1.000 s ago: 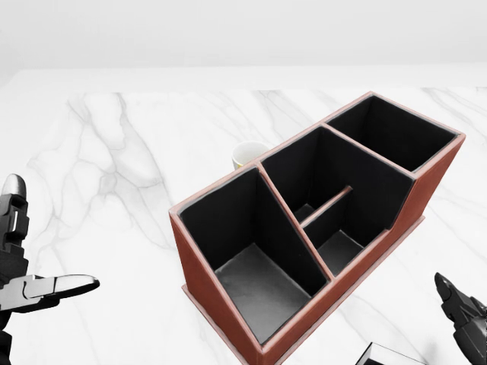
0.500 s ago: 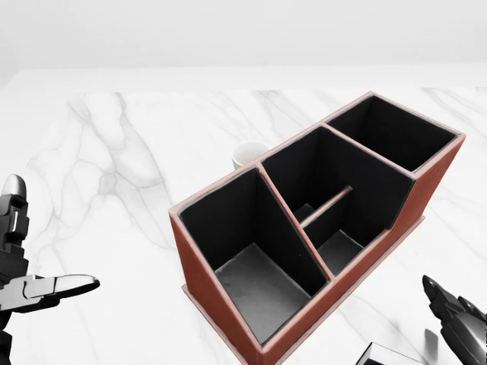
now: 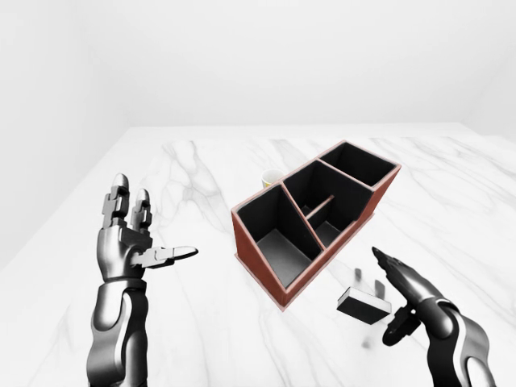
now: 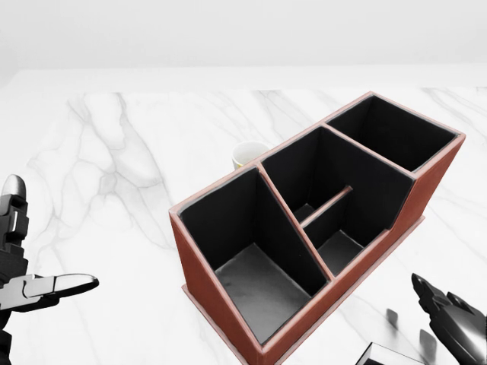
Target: Pick up the book and place it in the left compartment of the caddy.
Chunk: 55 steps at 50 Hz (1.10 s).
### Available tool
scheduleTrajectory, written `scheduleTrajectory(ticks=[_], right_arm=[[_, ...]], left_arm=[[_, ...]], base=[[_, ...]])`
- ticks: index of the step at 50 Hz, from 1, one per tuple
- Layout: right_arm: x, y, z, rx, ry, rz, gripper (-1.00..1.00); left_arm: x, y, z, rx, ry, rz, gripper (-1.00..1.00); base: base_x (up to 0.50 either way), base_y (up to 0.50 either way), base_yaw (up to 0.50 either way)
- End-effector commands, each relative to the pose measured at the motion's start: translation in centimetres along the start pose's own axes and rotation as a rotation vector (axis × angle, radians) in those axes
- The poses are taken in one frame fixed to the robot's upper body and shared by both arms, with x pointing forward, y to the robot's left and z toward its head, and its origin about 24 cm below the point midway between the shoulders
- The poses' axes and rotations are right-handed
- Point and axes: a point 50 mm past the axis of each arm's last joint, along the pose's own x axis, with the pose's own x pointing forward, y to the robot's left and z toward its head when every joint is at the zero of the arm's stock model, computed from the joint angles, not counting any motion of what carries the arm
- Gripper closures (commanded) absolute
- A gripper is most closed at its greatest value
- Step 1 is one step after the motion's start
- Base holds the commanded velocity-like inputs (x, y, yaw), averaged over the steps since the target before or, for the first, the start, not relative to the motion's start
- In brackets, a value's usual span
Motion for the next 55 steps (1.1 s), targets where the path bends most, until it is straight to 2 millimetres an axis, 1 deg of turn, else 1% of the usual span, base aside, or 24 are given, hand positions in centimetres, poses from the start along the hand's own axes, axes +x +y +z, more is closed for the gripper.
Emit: scheduleTrajectory(ticks=[1,11,16,22,29,33,38,48,49,51,52,53,55], right_arm=[[0.6,-0.2,-0.1,-0.012,0.000,0.013,-1.00],[1.0,-0.1,0.4,-0.022,-0.012,0.027,-1.00],[1.5,0.8,0.7,-0.025,-0.020,0.067,-1.00],[1.7,1.0,1.1,-0.034,-0.035,0.078,-1.00],[1.9,1.3,1.0,-0.028,-0.035,0.098,-1.00],[2.3,2.4,0.9,-0.016,-0.032,0.146,-1.00],[2.5,2.9,0.9,-0.017,-0.032,0.170,-1.00],[2.9,3.4,0.8,-0.006,-0.035,0.202,-1.00],[2.9,3.5,0.9,-0.005,-0.037,0.206,-0.72],[2.9,3.4,1.0,-0.006,-0.042,0.202,-0.47],[2.9,3.4,1.0,-0.006,-0.044,0.203,-0.17],[2.8,3.4,1.0,-0.004,-0.046,0.202,0.47],[2.8,3.5,1.1,-0.004,-0.048,0.203,1.00]], left_arm=[[0.0,0.0,0.1,-0.001,-0.006,0.002,-1.00],[0.0,0.0,0.1,0.000,-0.003,0.001,-1.00],[0.1,0.1,0.0,-0.002,0.000,0.002,-1.00],[0.1,0.1,0.1,-0.002,-0.006,0.004,-1.00],[0.0,0.0,0.2,0.000,-0.008,0.004,-1.00],[0.0,0.0,0.3,0.000,-0.012,0.005,-1.00],[0.0,0.1,0.2,-0.001,-0.007,0.006,-1.00],[0.1,0.1,0.0,-0.001,-0.002,0.007,-1.00],[0.1,0.1,0.1,0.000,-0.005,0.008,-1.00],[0.1,0.1,0.2,-0.001,-0.007,0.008,-1.00],[0.1,0.1,0.1,0.000,-0.005,0.008,-1.00],[0.1,0.1,0.2,0.000,-0.007,0.009,-1.00],[0.1,0.1,0.2,0.000,-0.010,0.010,-1.00]], base=[[0.00,0.00,0.00],[0.00,0.00,0.00],[0.00,0.00,0.00],[0.00,0.00,0.00],[0.00,0.00,0.00],[0.00,0.00,0.00],[0.00,0.00,0.00],[0.00,0.00,0.00],[0.00,0.00,0.00],[0.00,0.00,0.00],[0.00,0.00,0.00],[0.00,0.00,0.00],[0.00,0.00,0.00]])
